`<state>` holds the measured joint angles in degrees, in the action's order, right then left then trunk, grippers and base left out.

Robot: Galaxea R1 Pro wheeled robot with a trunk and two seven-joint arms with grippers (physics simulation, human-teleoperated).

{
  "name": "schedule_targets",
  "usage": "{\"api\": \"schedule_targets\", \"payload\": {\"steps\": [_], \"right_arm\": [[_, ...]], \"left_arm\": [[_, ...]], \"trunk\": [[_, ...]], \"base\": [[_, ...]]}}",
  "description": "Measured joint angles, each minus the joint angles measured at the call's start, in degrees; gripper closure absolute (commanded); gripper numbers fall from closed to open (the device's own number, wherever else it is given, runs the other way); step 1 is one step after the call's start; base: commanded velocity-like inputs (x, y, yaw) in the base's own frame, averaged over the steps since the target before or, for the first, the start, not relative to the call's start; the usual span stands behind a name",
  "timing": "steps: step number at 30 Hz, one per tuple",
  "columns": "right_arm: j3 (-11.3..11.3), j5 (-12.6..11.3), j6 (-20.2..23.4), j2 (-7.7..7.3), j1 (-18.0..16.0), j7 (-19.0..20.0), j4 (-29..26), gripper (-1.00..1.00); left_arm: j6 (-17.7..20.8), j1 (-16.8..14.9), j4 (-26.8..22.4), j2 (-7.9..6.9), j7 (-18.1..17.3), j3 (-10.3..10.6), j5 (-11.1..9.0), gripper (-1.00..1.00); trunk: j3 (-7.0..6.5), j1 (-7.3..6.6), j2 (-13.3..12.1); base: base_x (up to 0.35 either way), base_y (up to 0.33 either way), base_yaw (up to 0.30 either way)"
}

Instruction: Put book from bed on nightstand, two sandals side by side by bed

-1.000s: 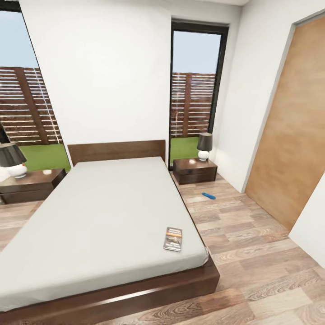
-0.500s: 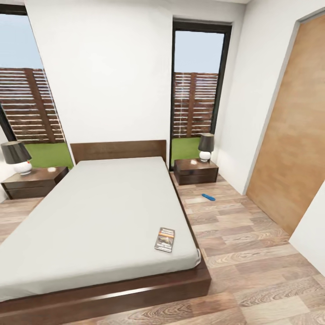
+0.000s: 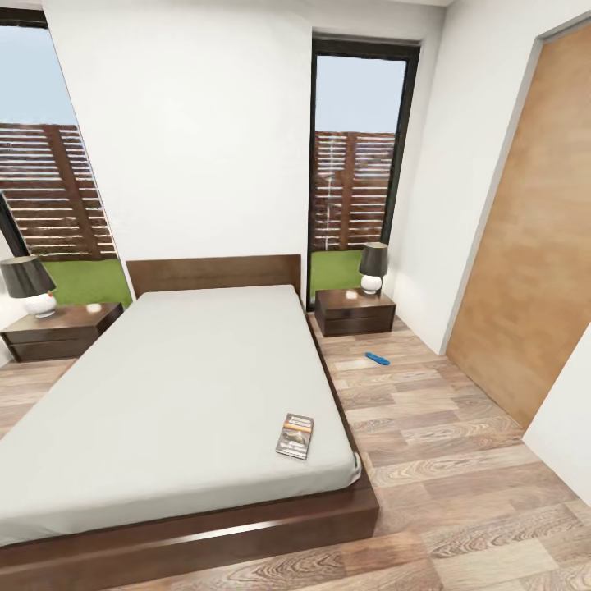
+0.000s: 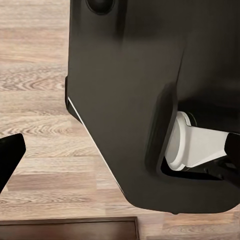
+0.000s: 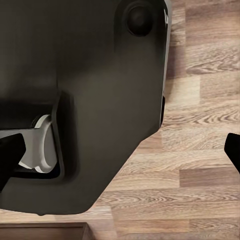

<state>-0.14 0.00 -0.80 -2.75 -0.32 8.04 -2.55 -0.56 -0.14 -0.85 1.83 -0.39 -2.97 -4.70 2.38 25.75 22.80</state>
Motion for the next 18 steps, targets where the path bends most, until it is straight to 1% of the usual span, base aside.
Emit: {"api": "schedule_targets", "payload": {"steps": [13, 14, 18], "right_arm": [[0.0, 0.0, 0.0, 0.0, 0.0, -0.1, -0.1, -1.0], [0.0, 0.0, 0.0, 0.01, 0.0, -0.1, -0.1, -1.0], [0.0, 0.0, 0.0, 0.03, 0.0, -0.1, -0.1, -1.0]], "left_arm": [[0.0, 0.0, 0.0, 0.05, 0.1, 0.1, 0.0, -1.0], [0.0, 0.0, 0.0, 0.06, 0.1, 0.1, 0.0, -1.0], [0.0, 0.0, 0.1, 0.08, 0.1, 0.1, 0.0, -1.0]], "trunk": [[0.0, 0.0, 0.0], [0.0, 0.0, 0.0], [0.0, 0.02, 0.0]], "base": [[-0.003, -0.001, 0.003], [-0.061, -0.009, 0.077], [-0.222, -0.213, 0.238]]}}
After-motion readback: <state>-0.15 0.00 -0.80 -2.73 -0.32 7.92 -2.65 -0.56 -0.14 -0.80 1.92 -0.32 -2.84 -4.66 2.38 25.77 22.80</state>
